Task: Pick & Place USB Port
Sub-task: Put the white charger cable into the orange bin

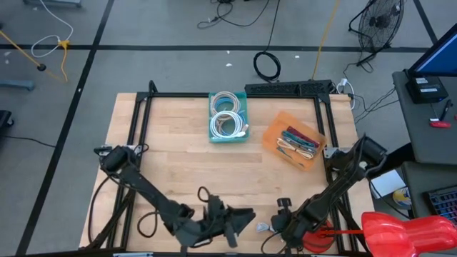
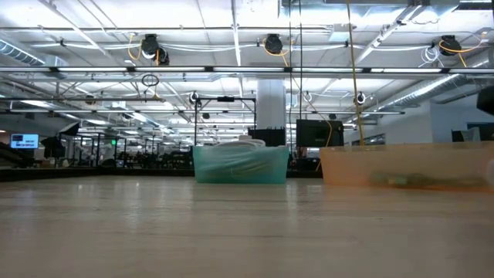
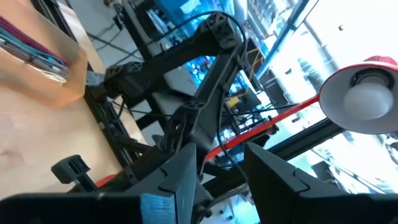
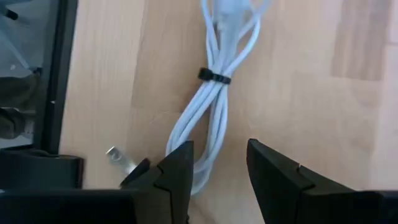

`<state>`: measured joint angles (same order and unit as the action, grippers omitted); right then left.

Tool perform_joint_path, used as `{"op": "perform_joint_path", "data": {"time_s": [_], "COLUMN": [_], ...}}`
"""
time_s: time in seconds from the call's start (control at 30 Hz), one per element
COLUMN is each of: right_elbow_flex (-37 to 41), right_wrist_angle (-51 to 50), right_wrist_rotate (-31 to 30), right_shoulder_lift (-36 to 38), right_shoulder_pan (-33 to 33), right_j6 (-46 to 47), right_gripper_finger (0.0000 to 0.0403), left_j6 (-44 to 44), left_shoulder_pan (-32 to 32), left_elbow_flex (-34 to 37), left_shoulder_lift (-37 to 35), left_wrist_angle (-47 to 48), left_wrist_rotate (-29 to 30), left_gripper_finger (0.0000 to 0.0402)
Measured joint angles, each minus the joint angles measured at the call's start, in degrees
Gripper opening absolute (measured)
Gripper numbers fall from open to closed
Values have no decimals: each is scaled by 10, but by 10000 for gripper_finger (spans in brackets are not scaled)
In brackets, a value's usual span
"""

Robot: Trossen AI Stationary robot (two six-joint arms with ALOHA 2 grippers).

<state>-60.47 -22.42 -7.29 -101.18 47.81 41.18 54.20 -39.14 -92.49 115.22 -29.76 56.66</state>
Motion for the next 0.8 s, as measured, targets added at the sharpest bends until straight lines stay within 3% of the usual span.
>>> {"op": "perform_joint_path", "data": {"time_s": [0.3,0.53,0.8], "right_elbow_flex": [-3,0,1], "right_wrist_angle": [-1,-14,-26], "right_wrist_rotate": [-19,-27,-47], "right_shoulder_lift": [-37,-13,80], "right_shoulder_pan": [7,-1,-58], "right_j6": [35,47,46], "right_gripper_finger": [132,14,3], "left_j6": [-2,-5,-53], "left_shoulder_pan": [-27,-28,-28], "left_elbow_flex": [0,0,0], "left_shoulder_lift": [0,0,0], "left_wrist_angle": [-1,6,16], "left_wrist_rotate": [55,55,95], "left_gripper_finger": [136,136,136]}}
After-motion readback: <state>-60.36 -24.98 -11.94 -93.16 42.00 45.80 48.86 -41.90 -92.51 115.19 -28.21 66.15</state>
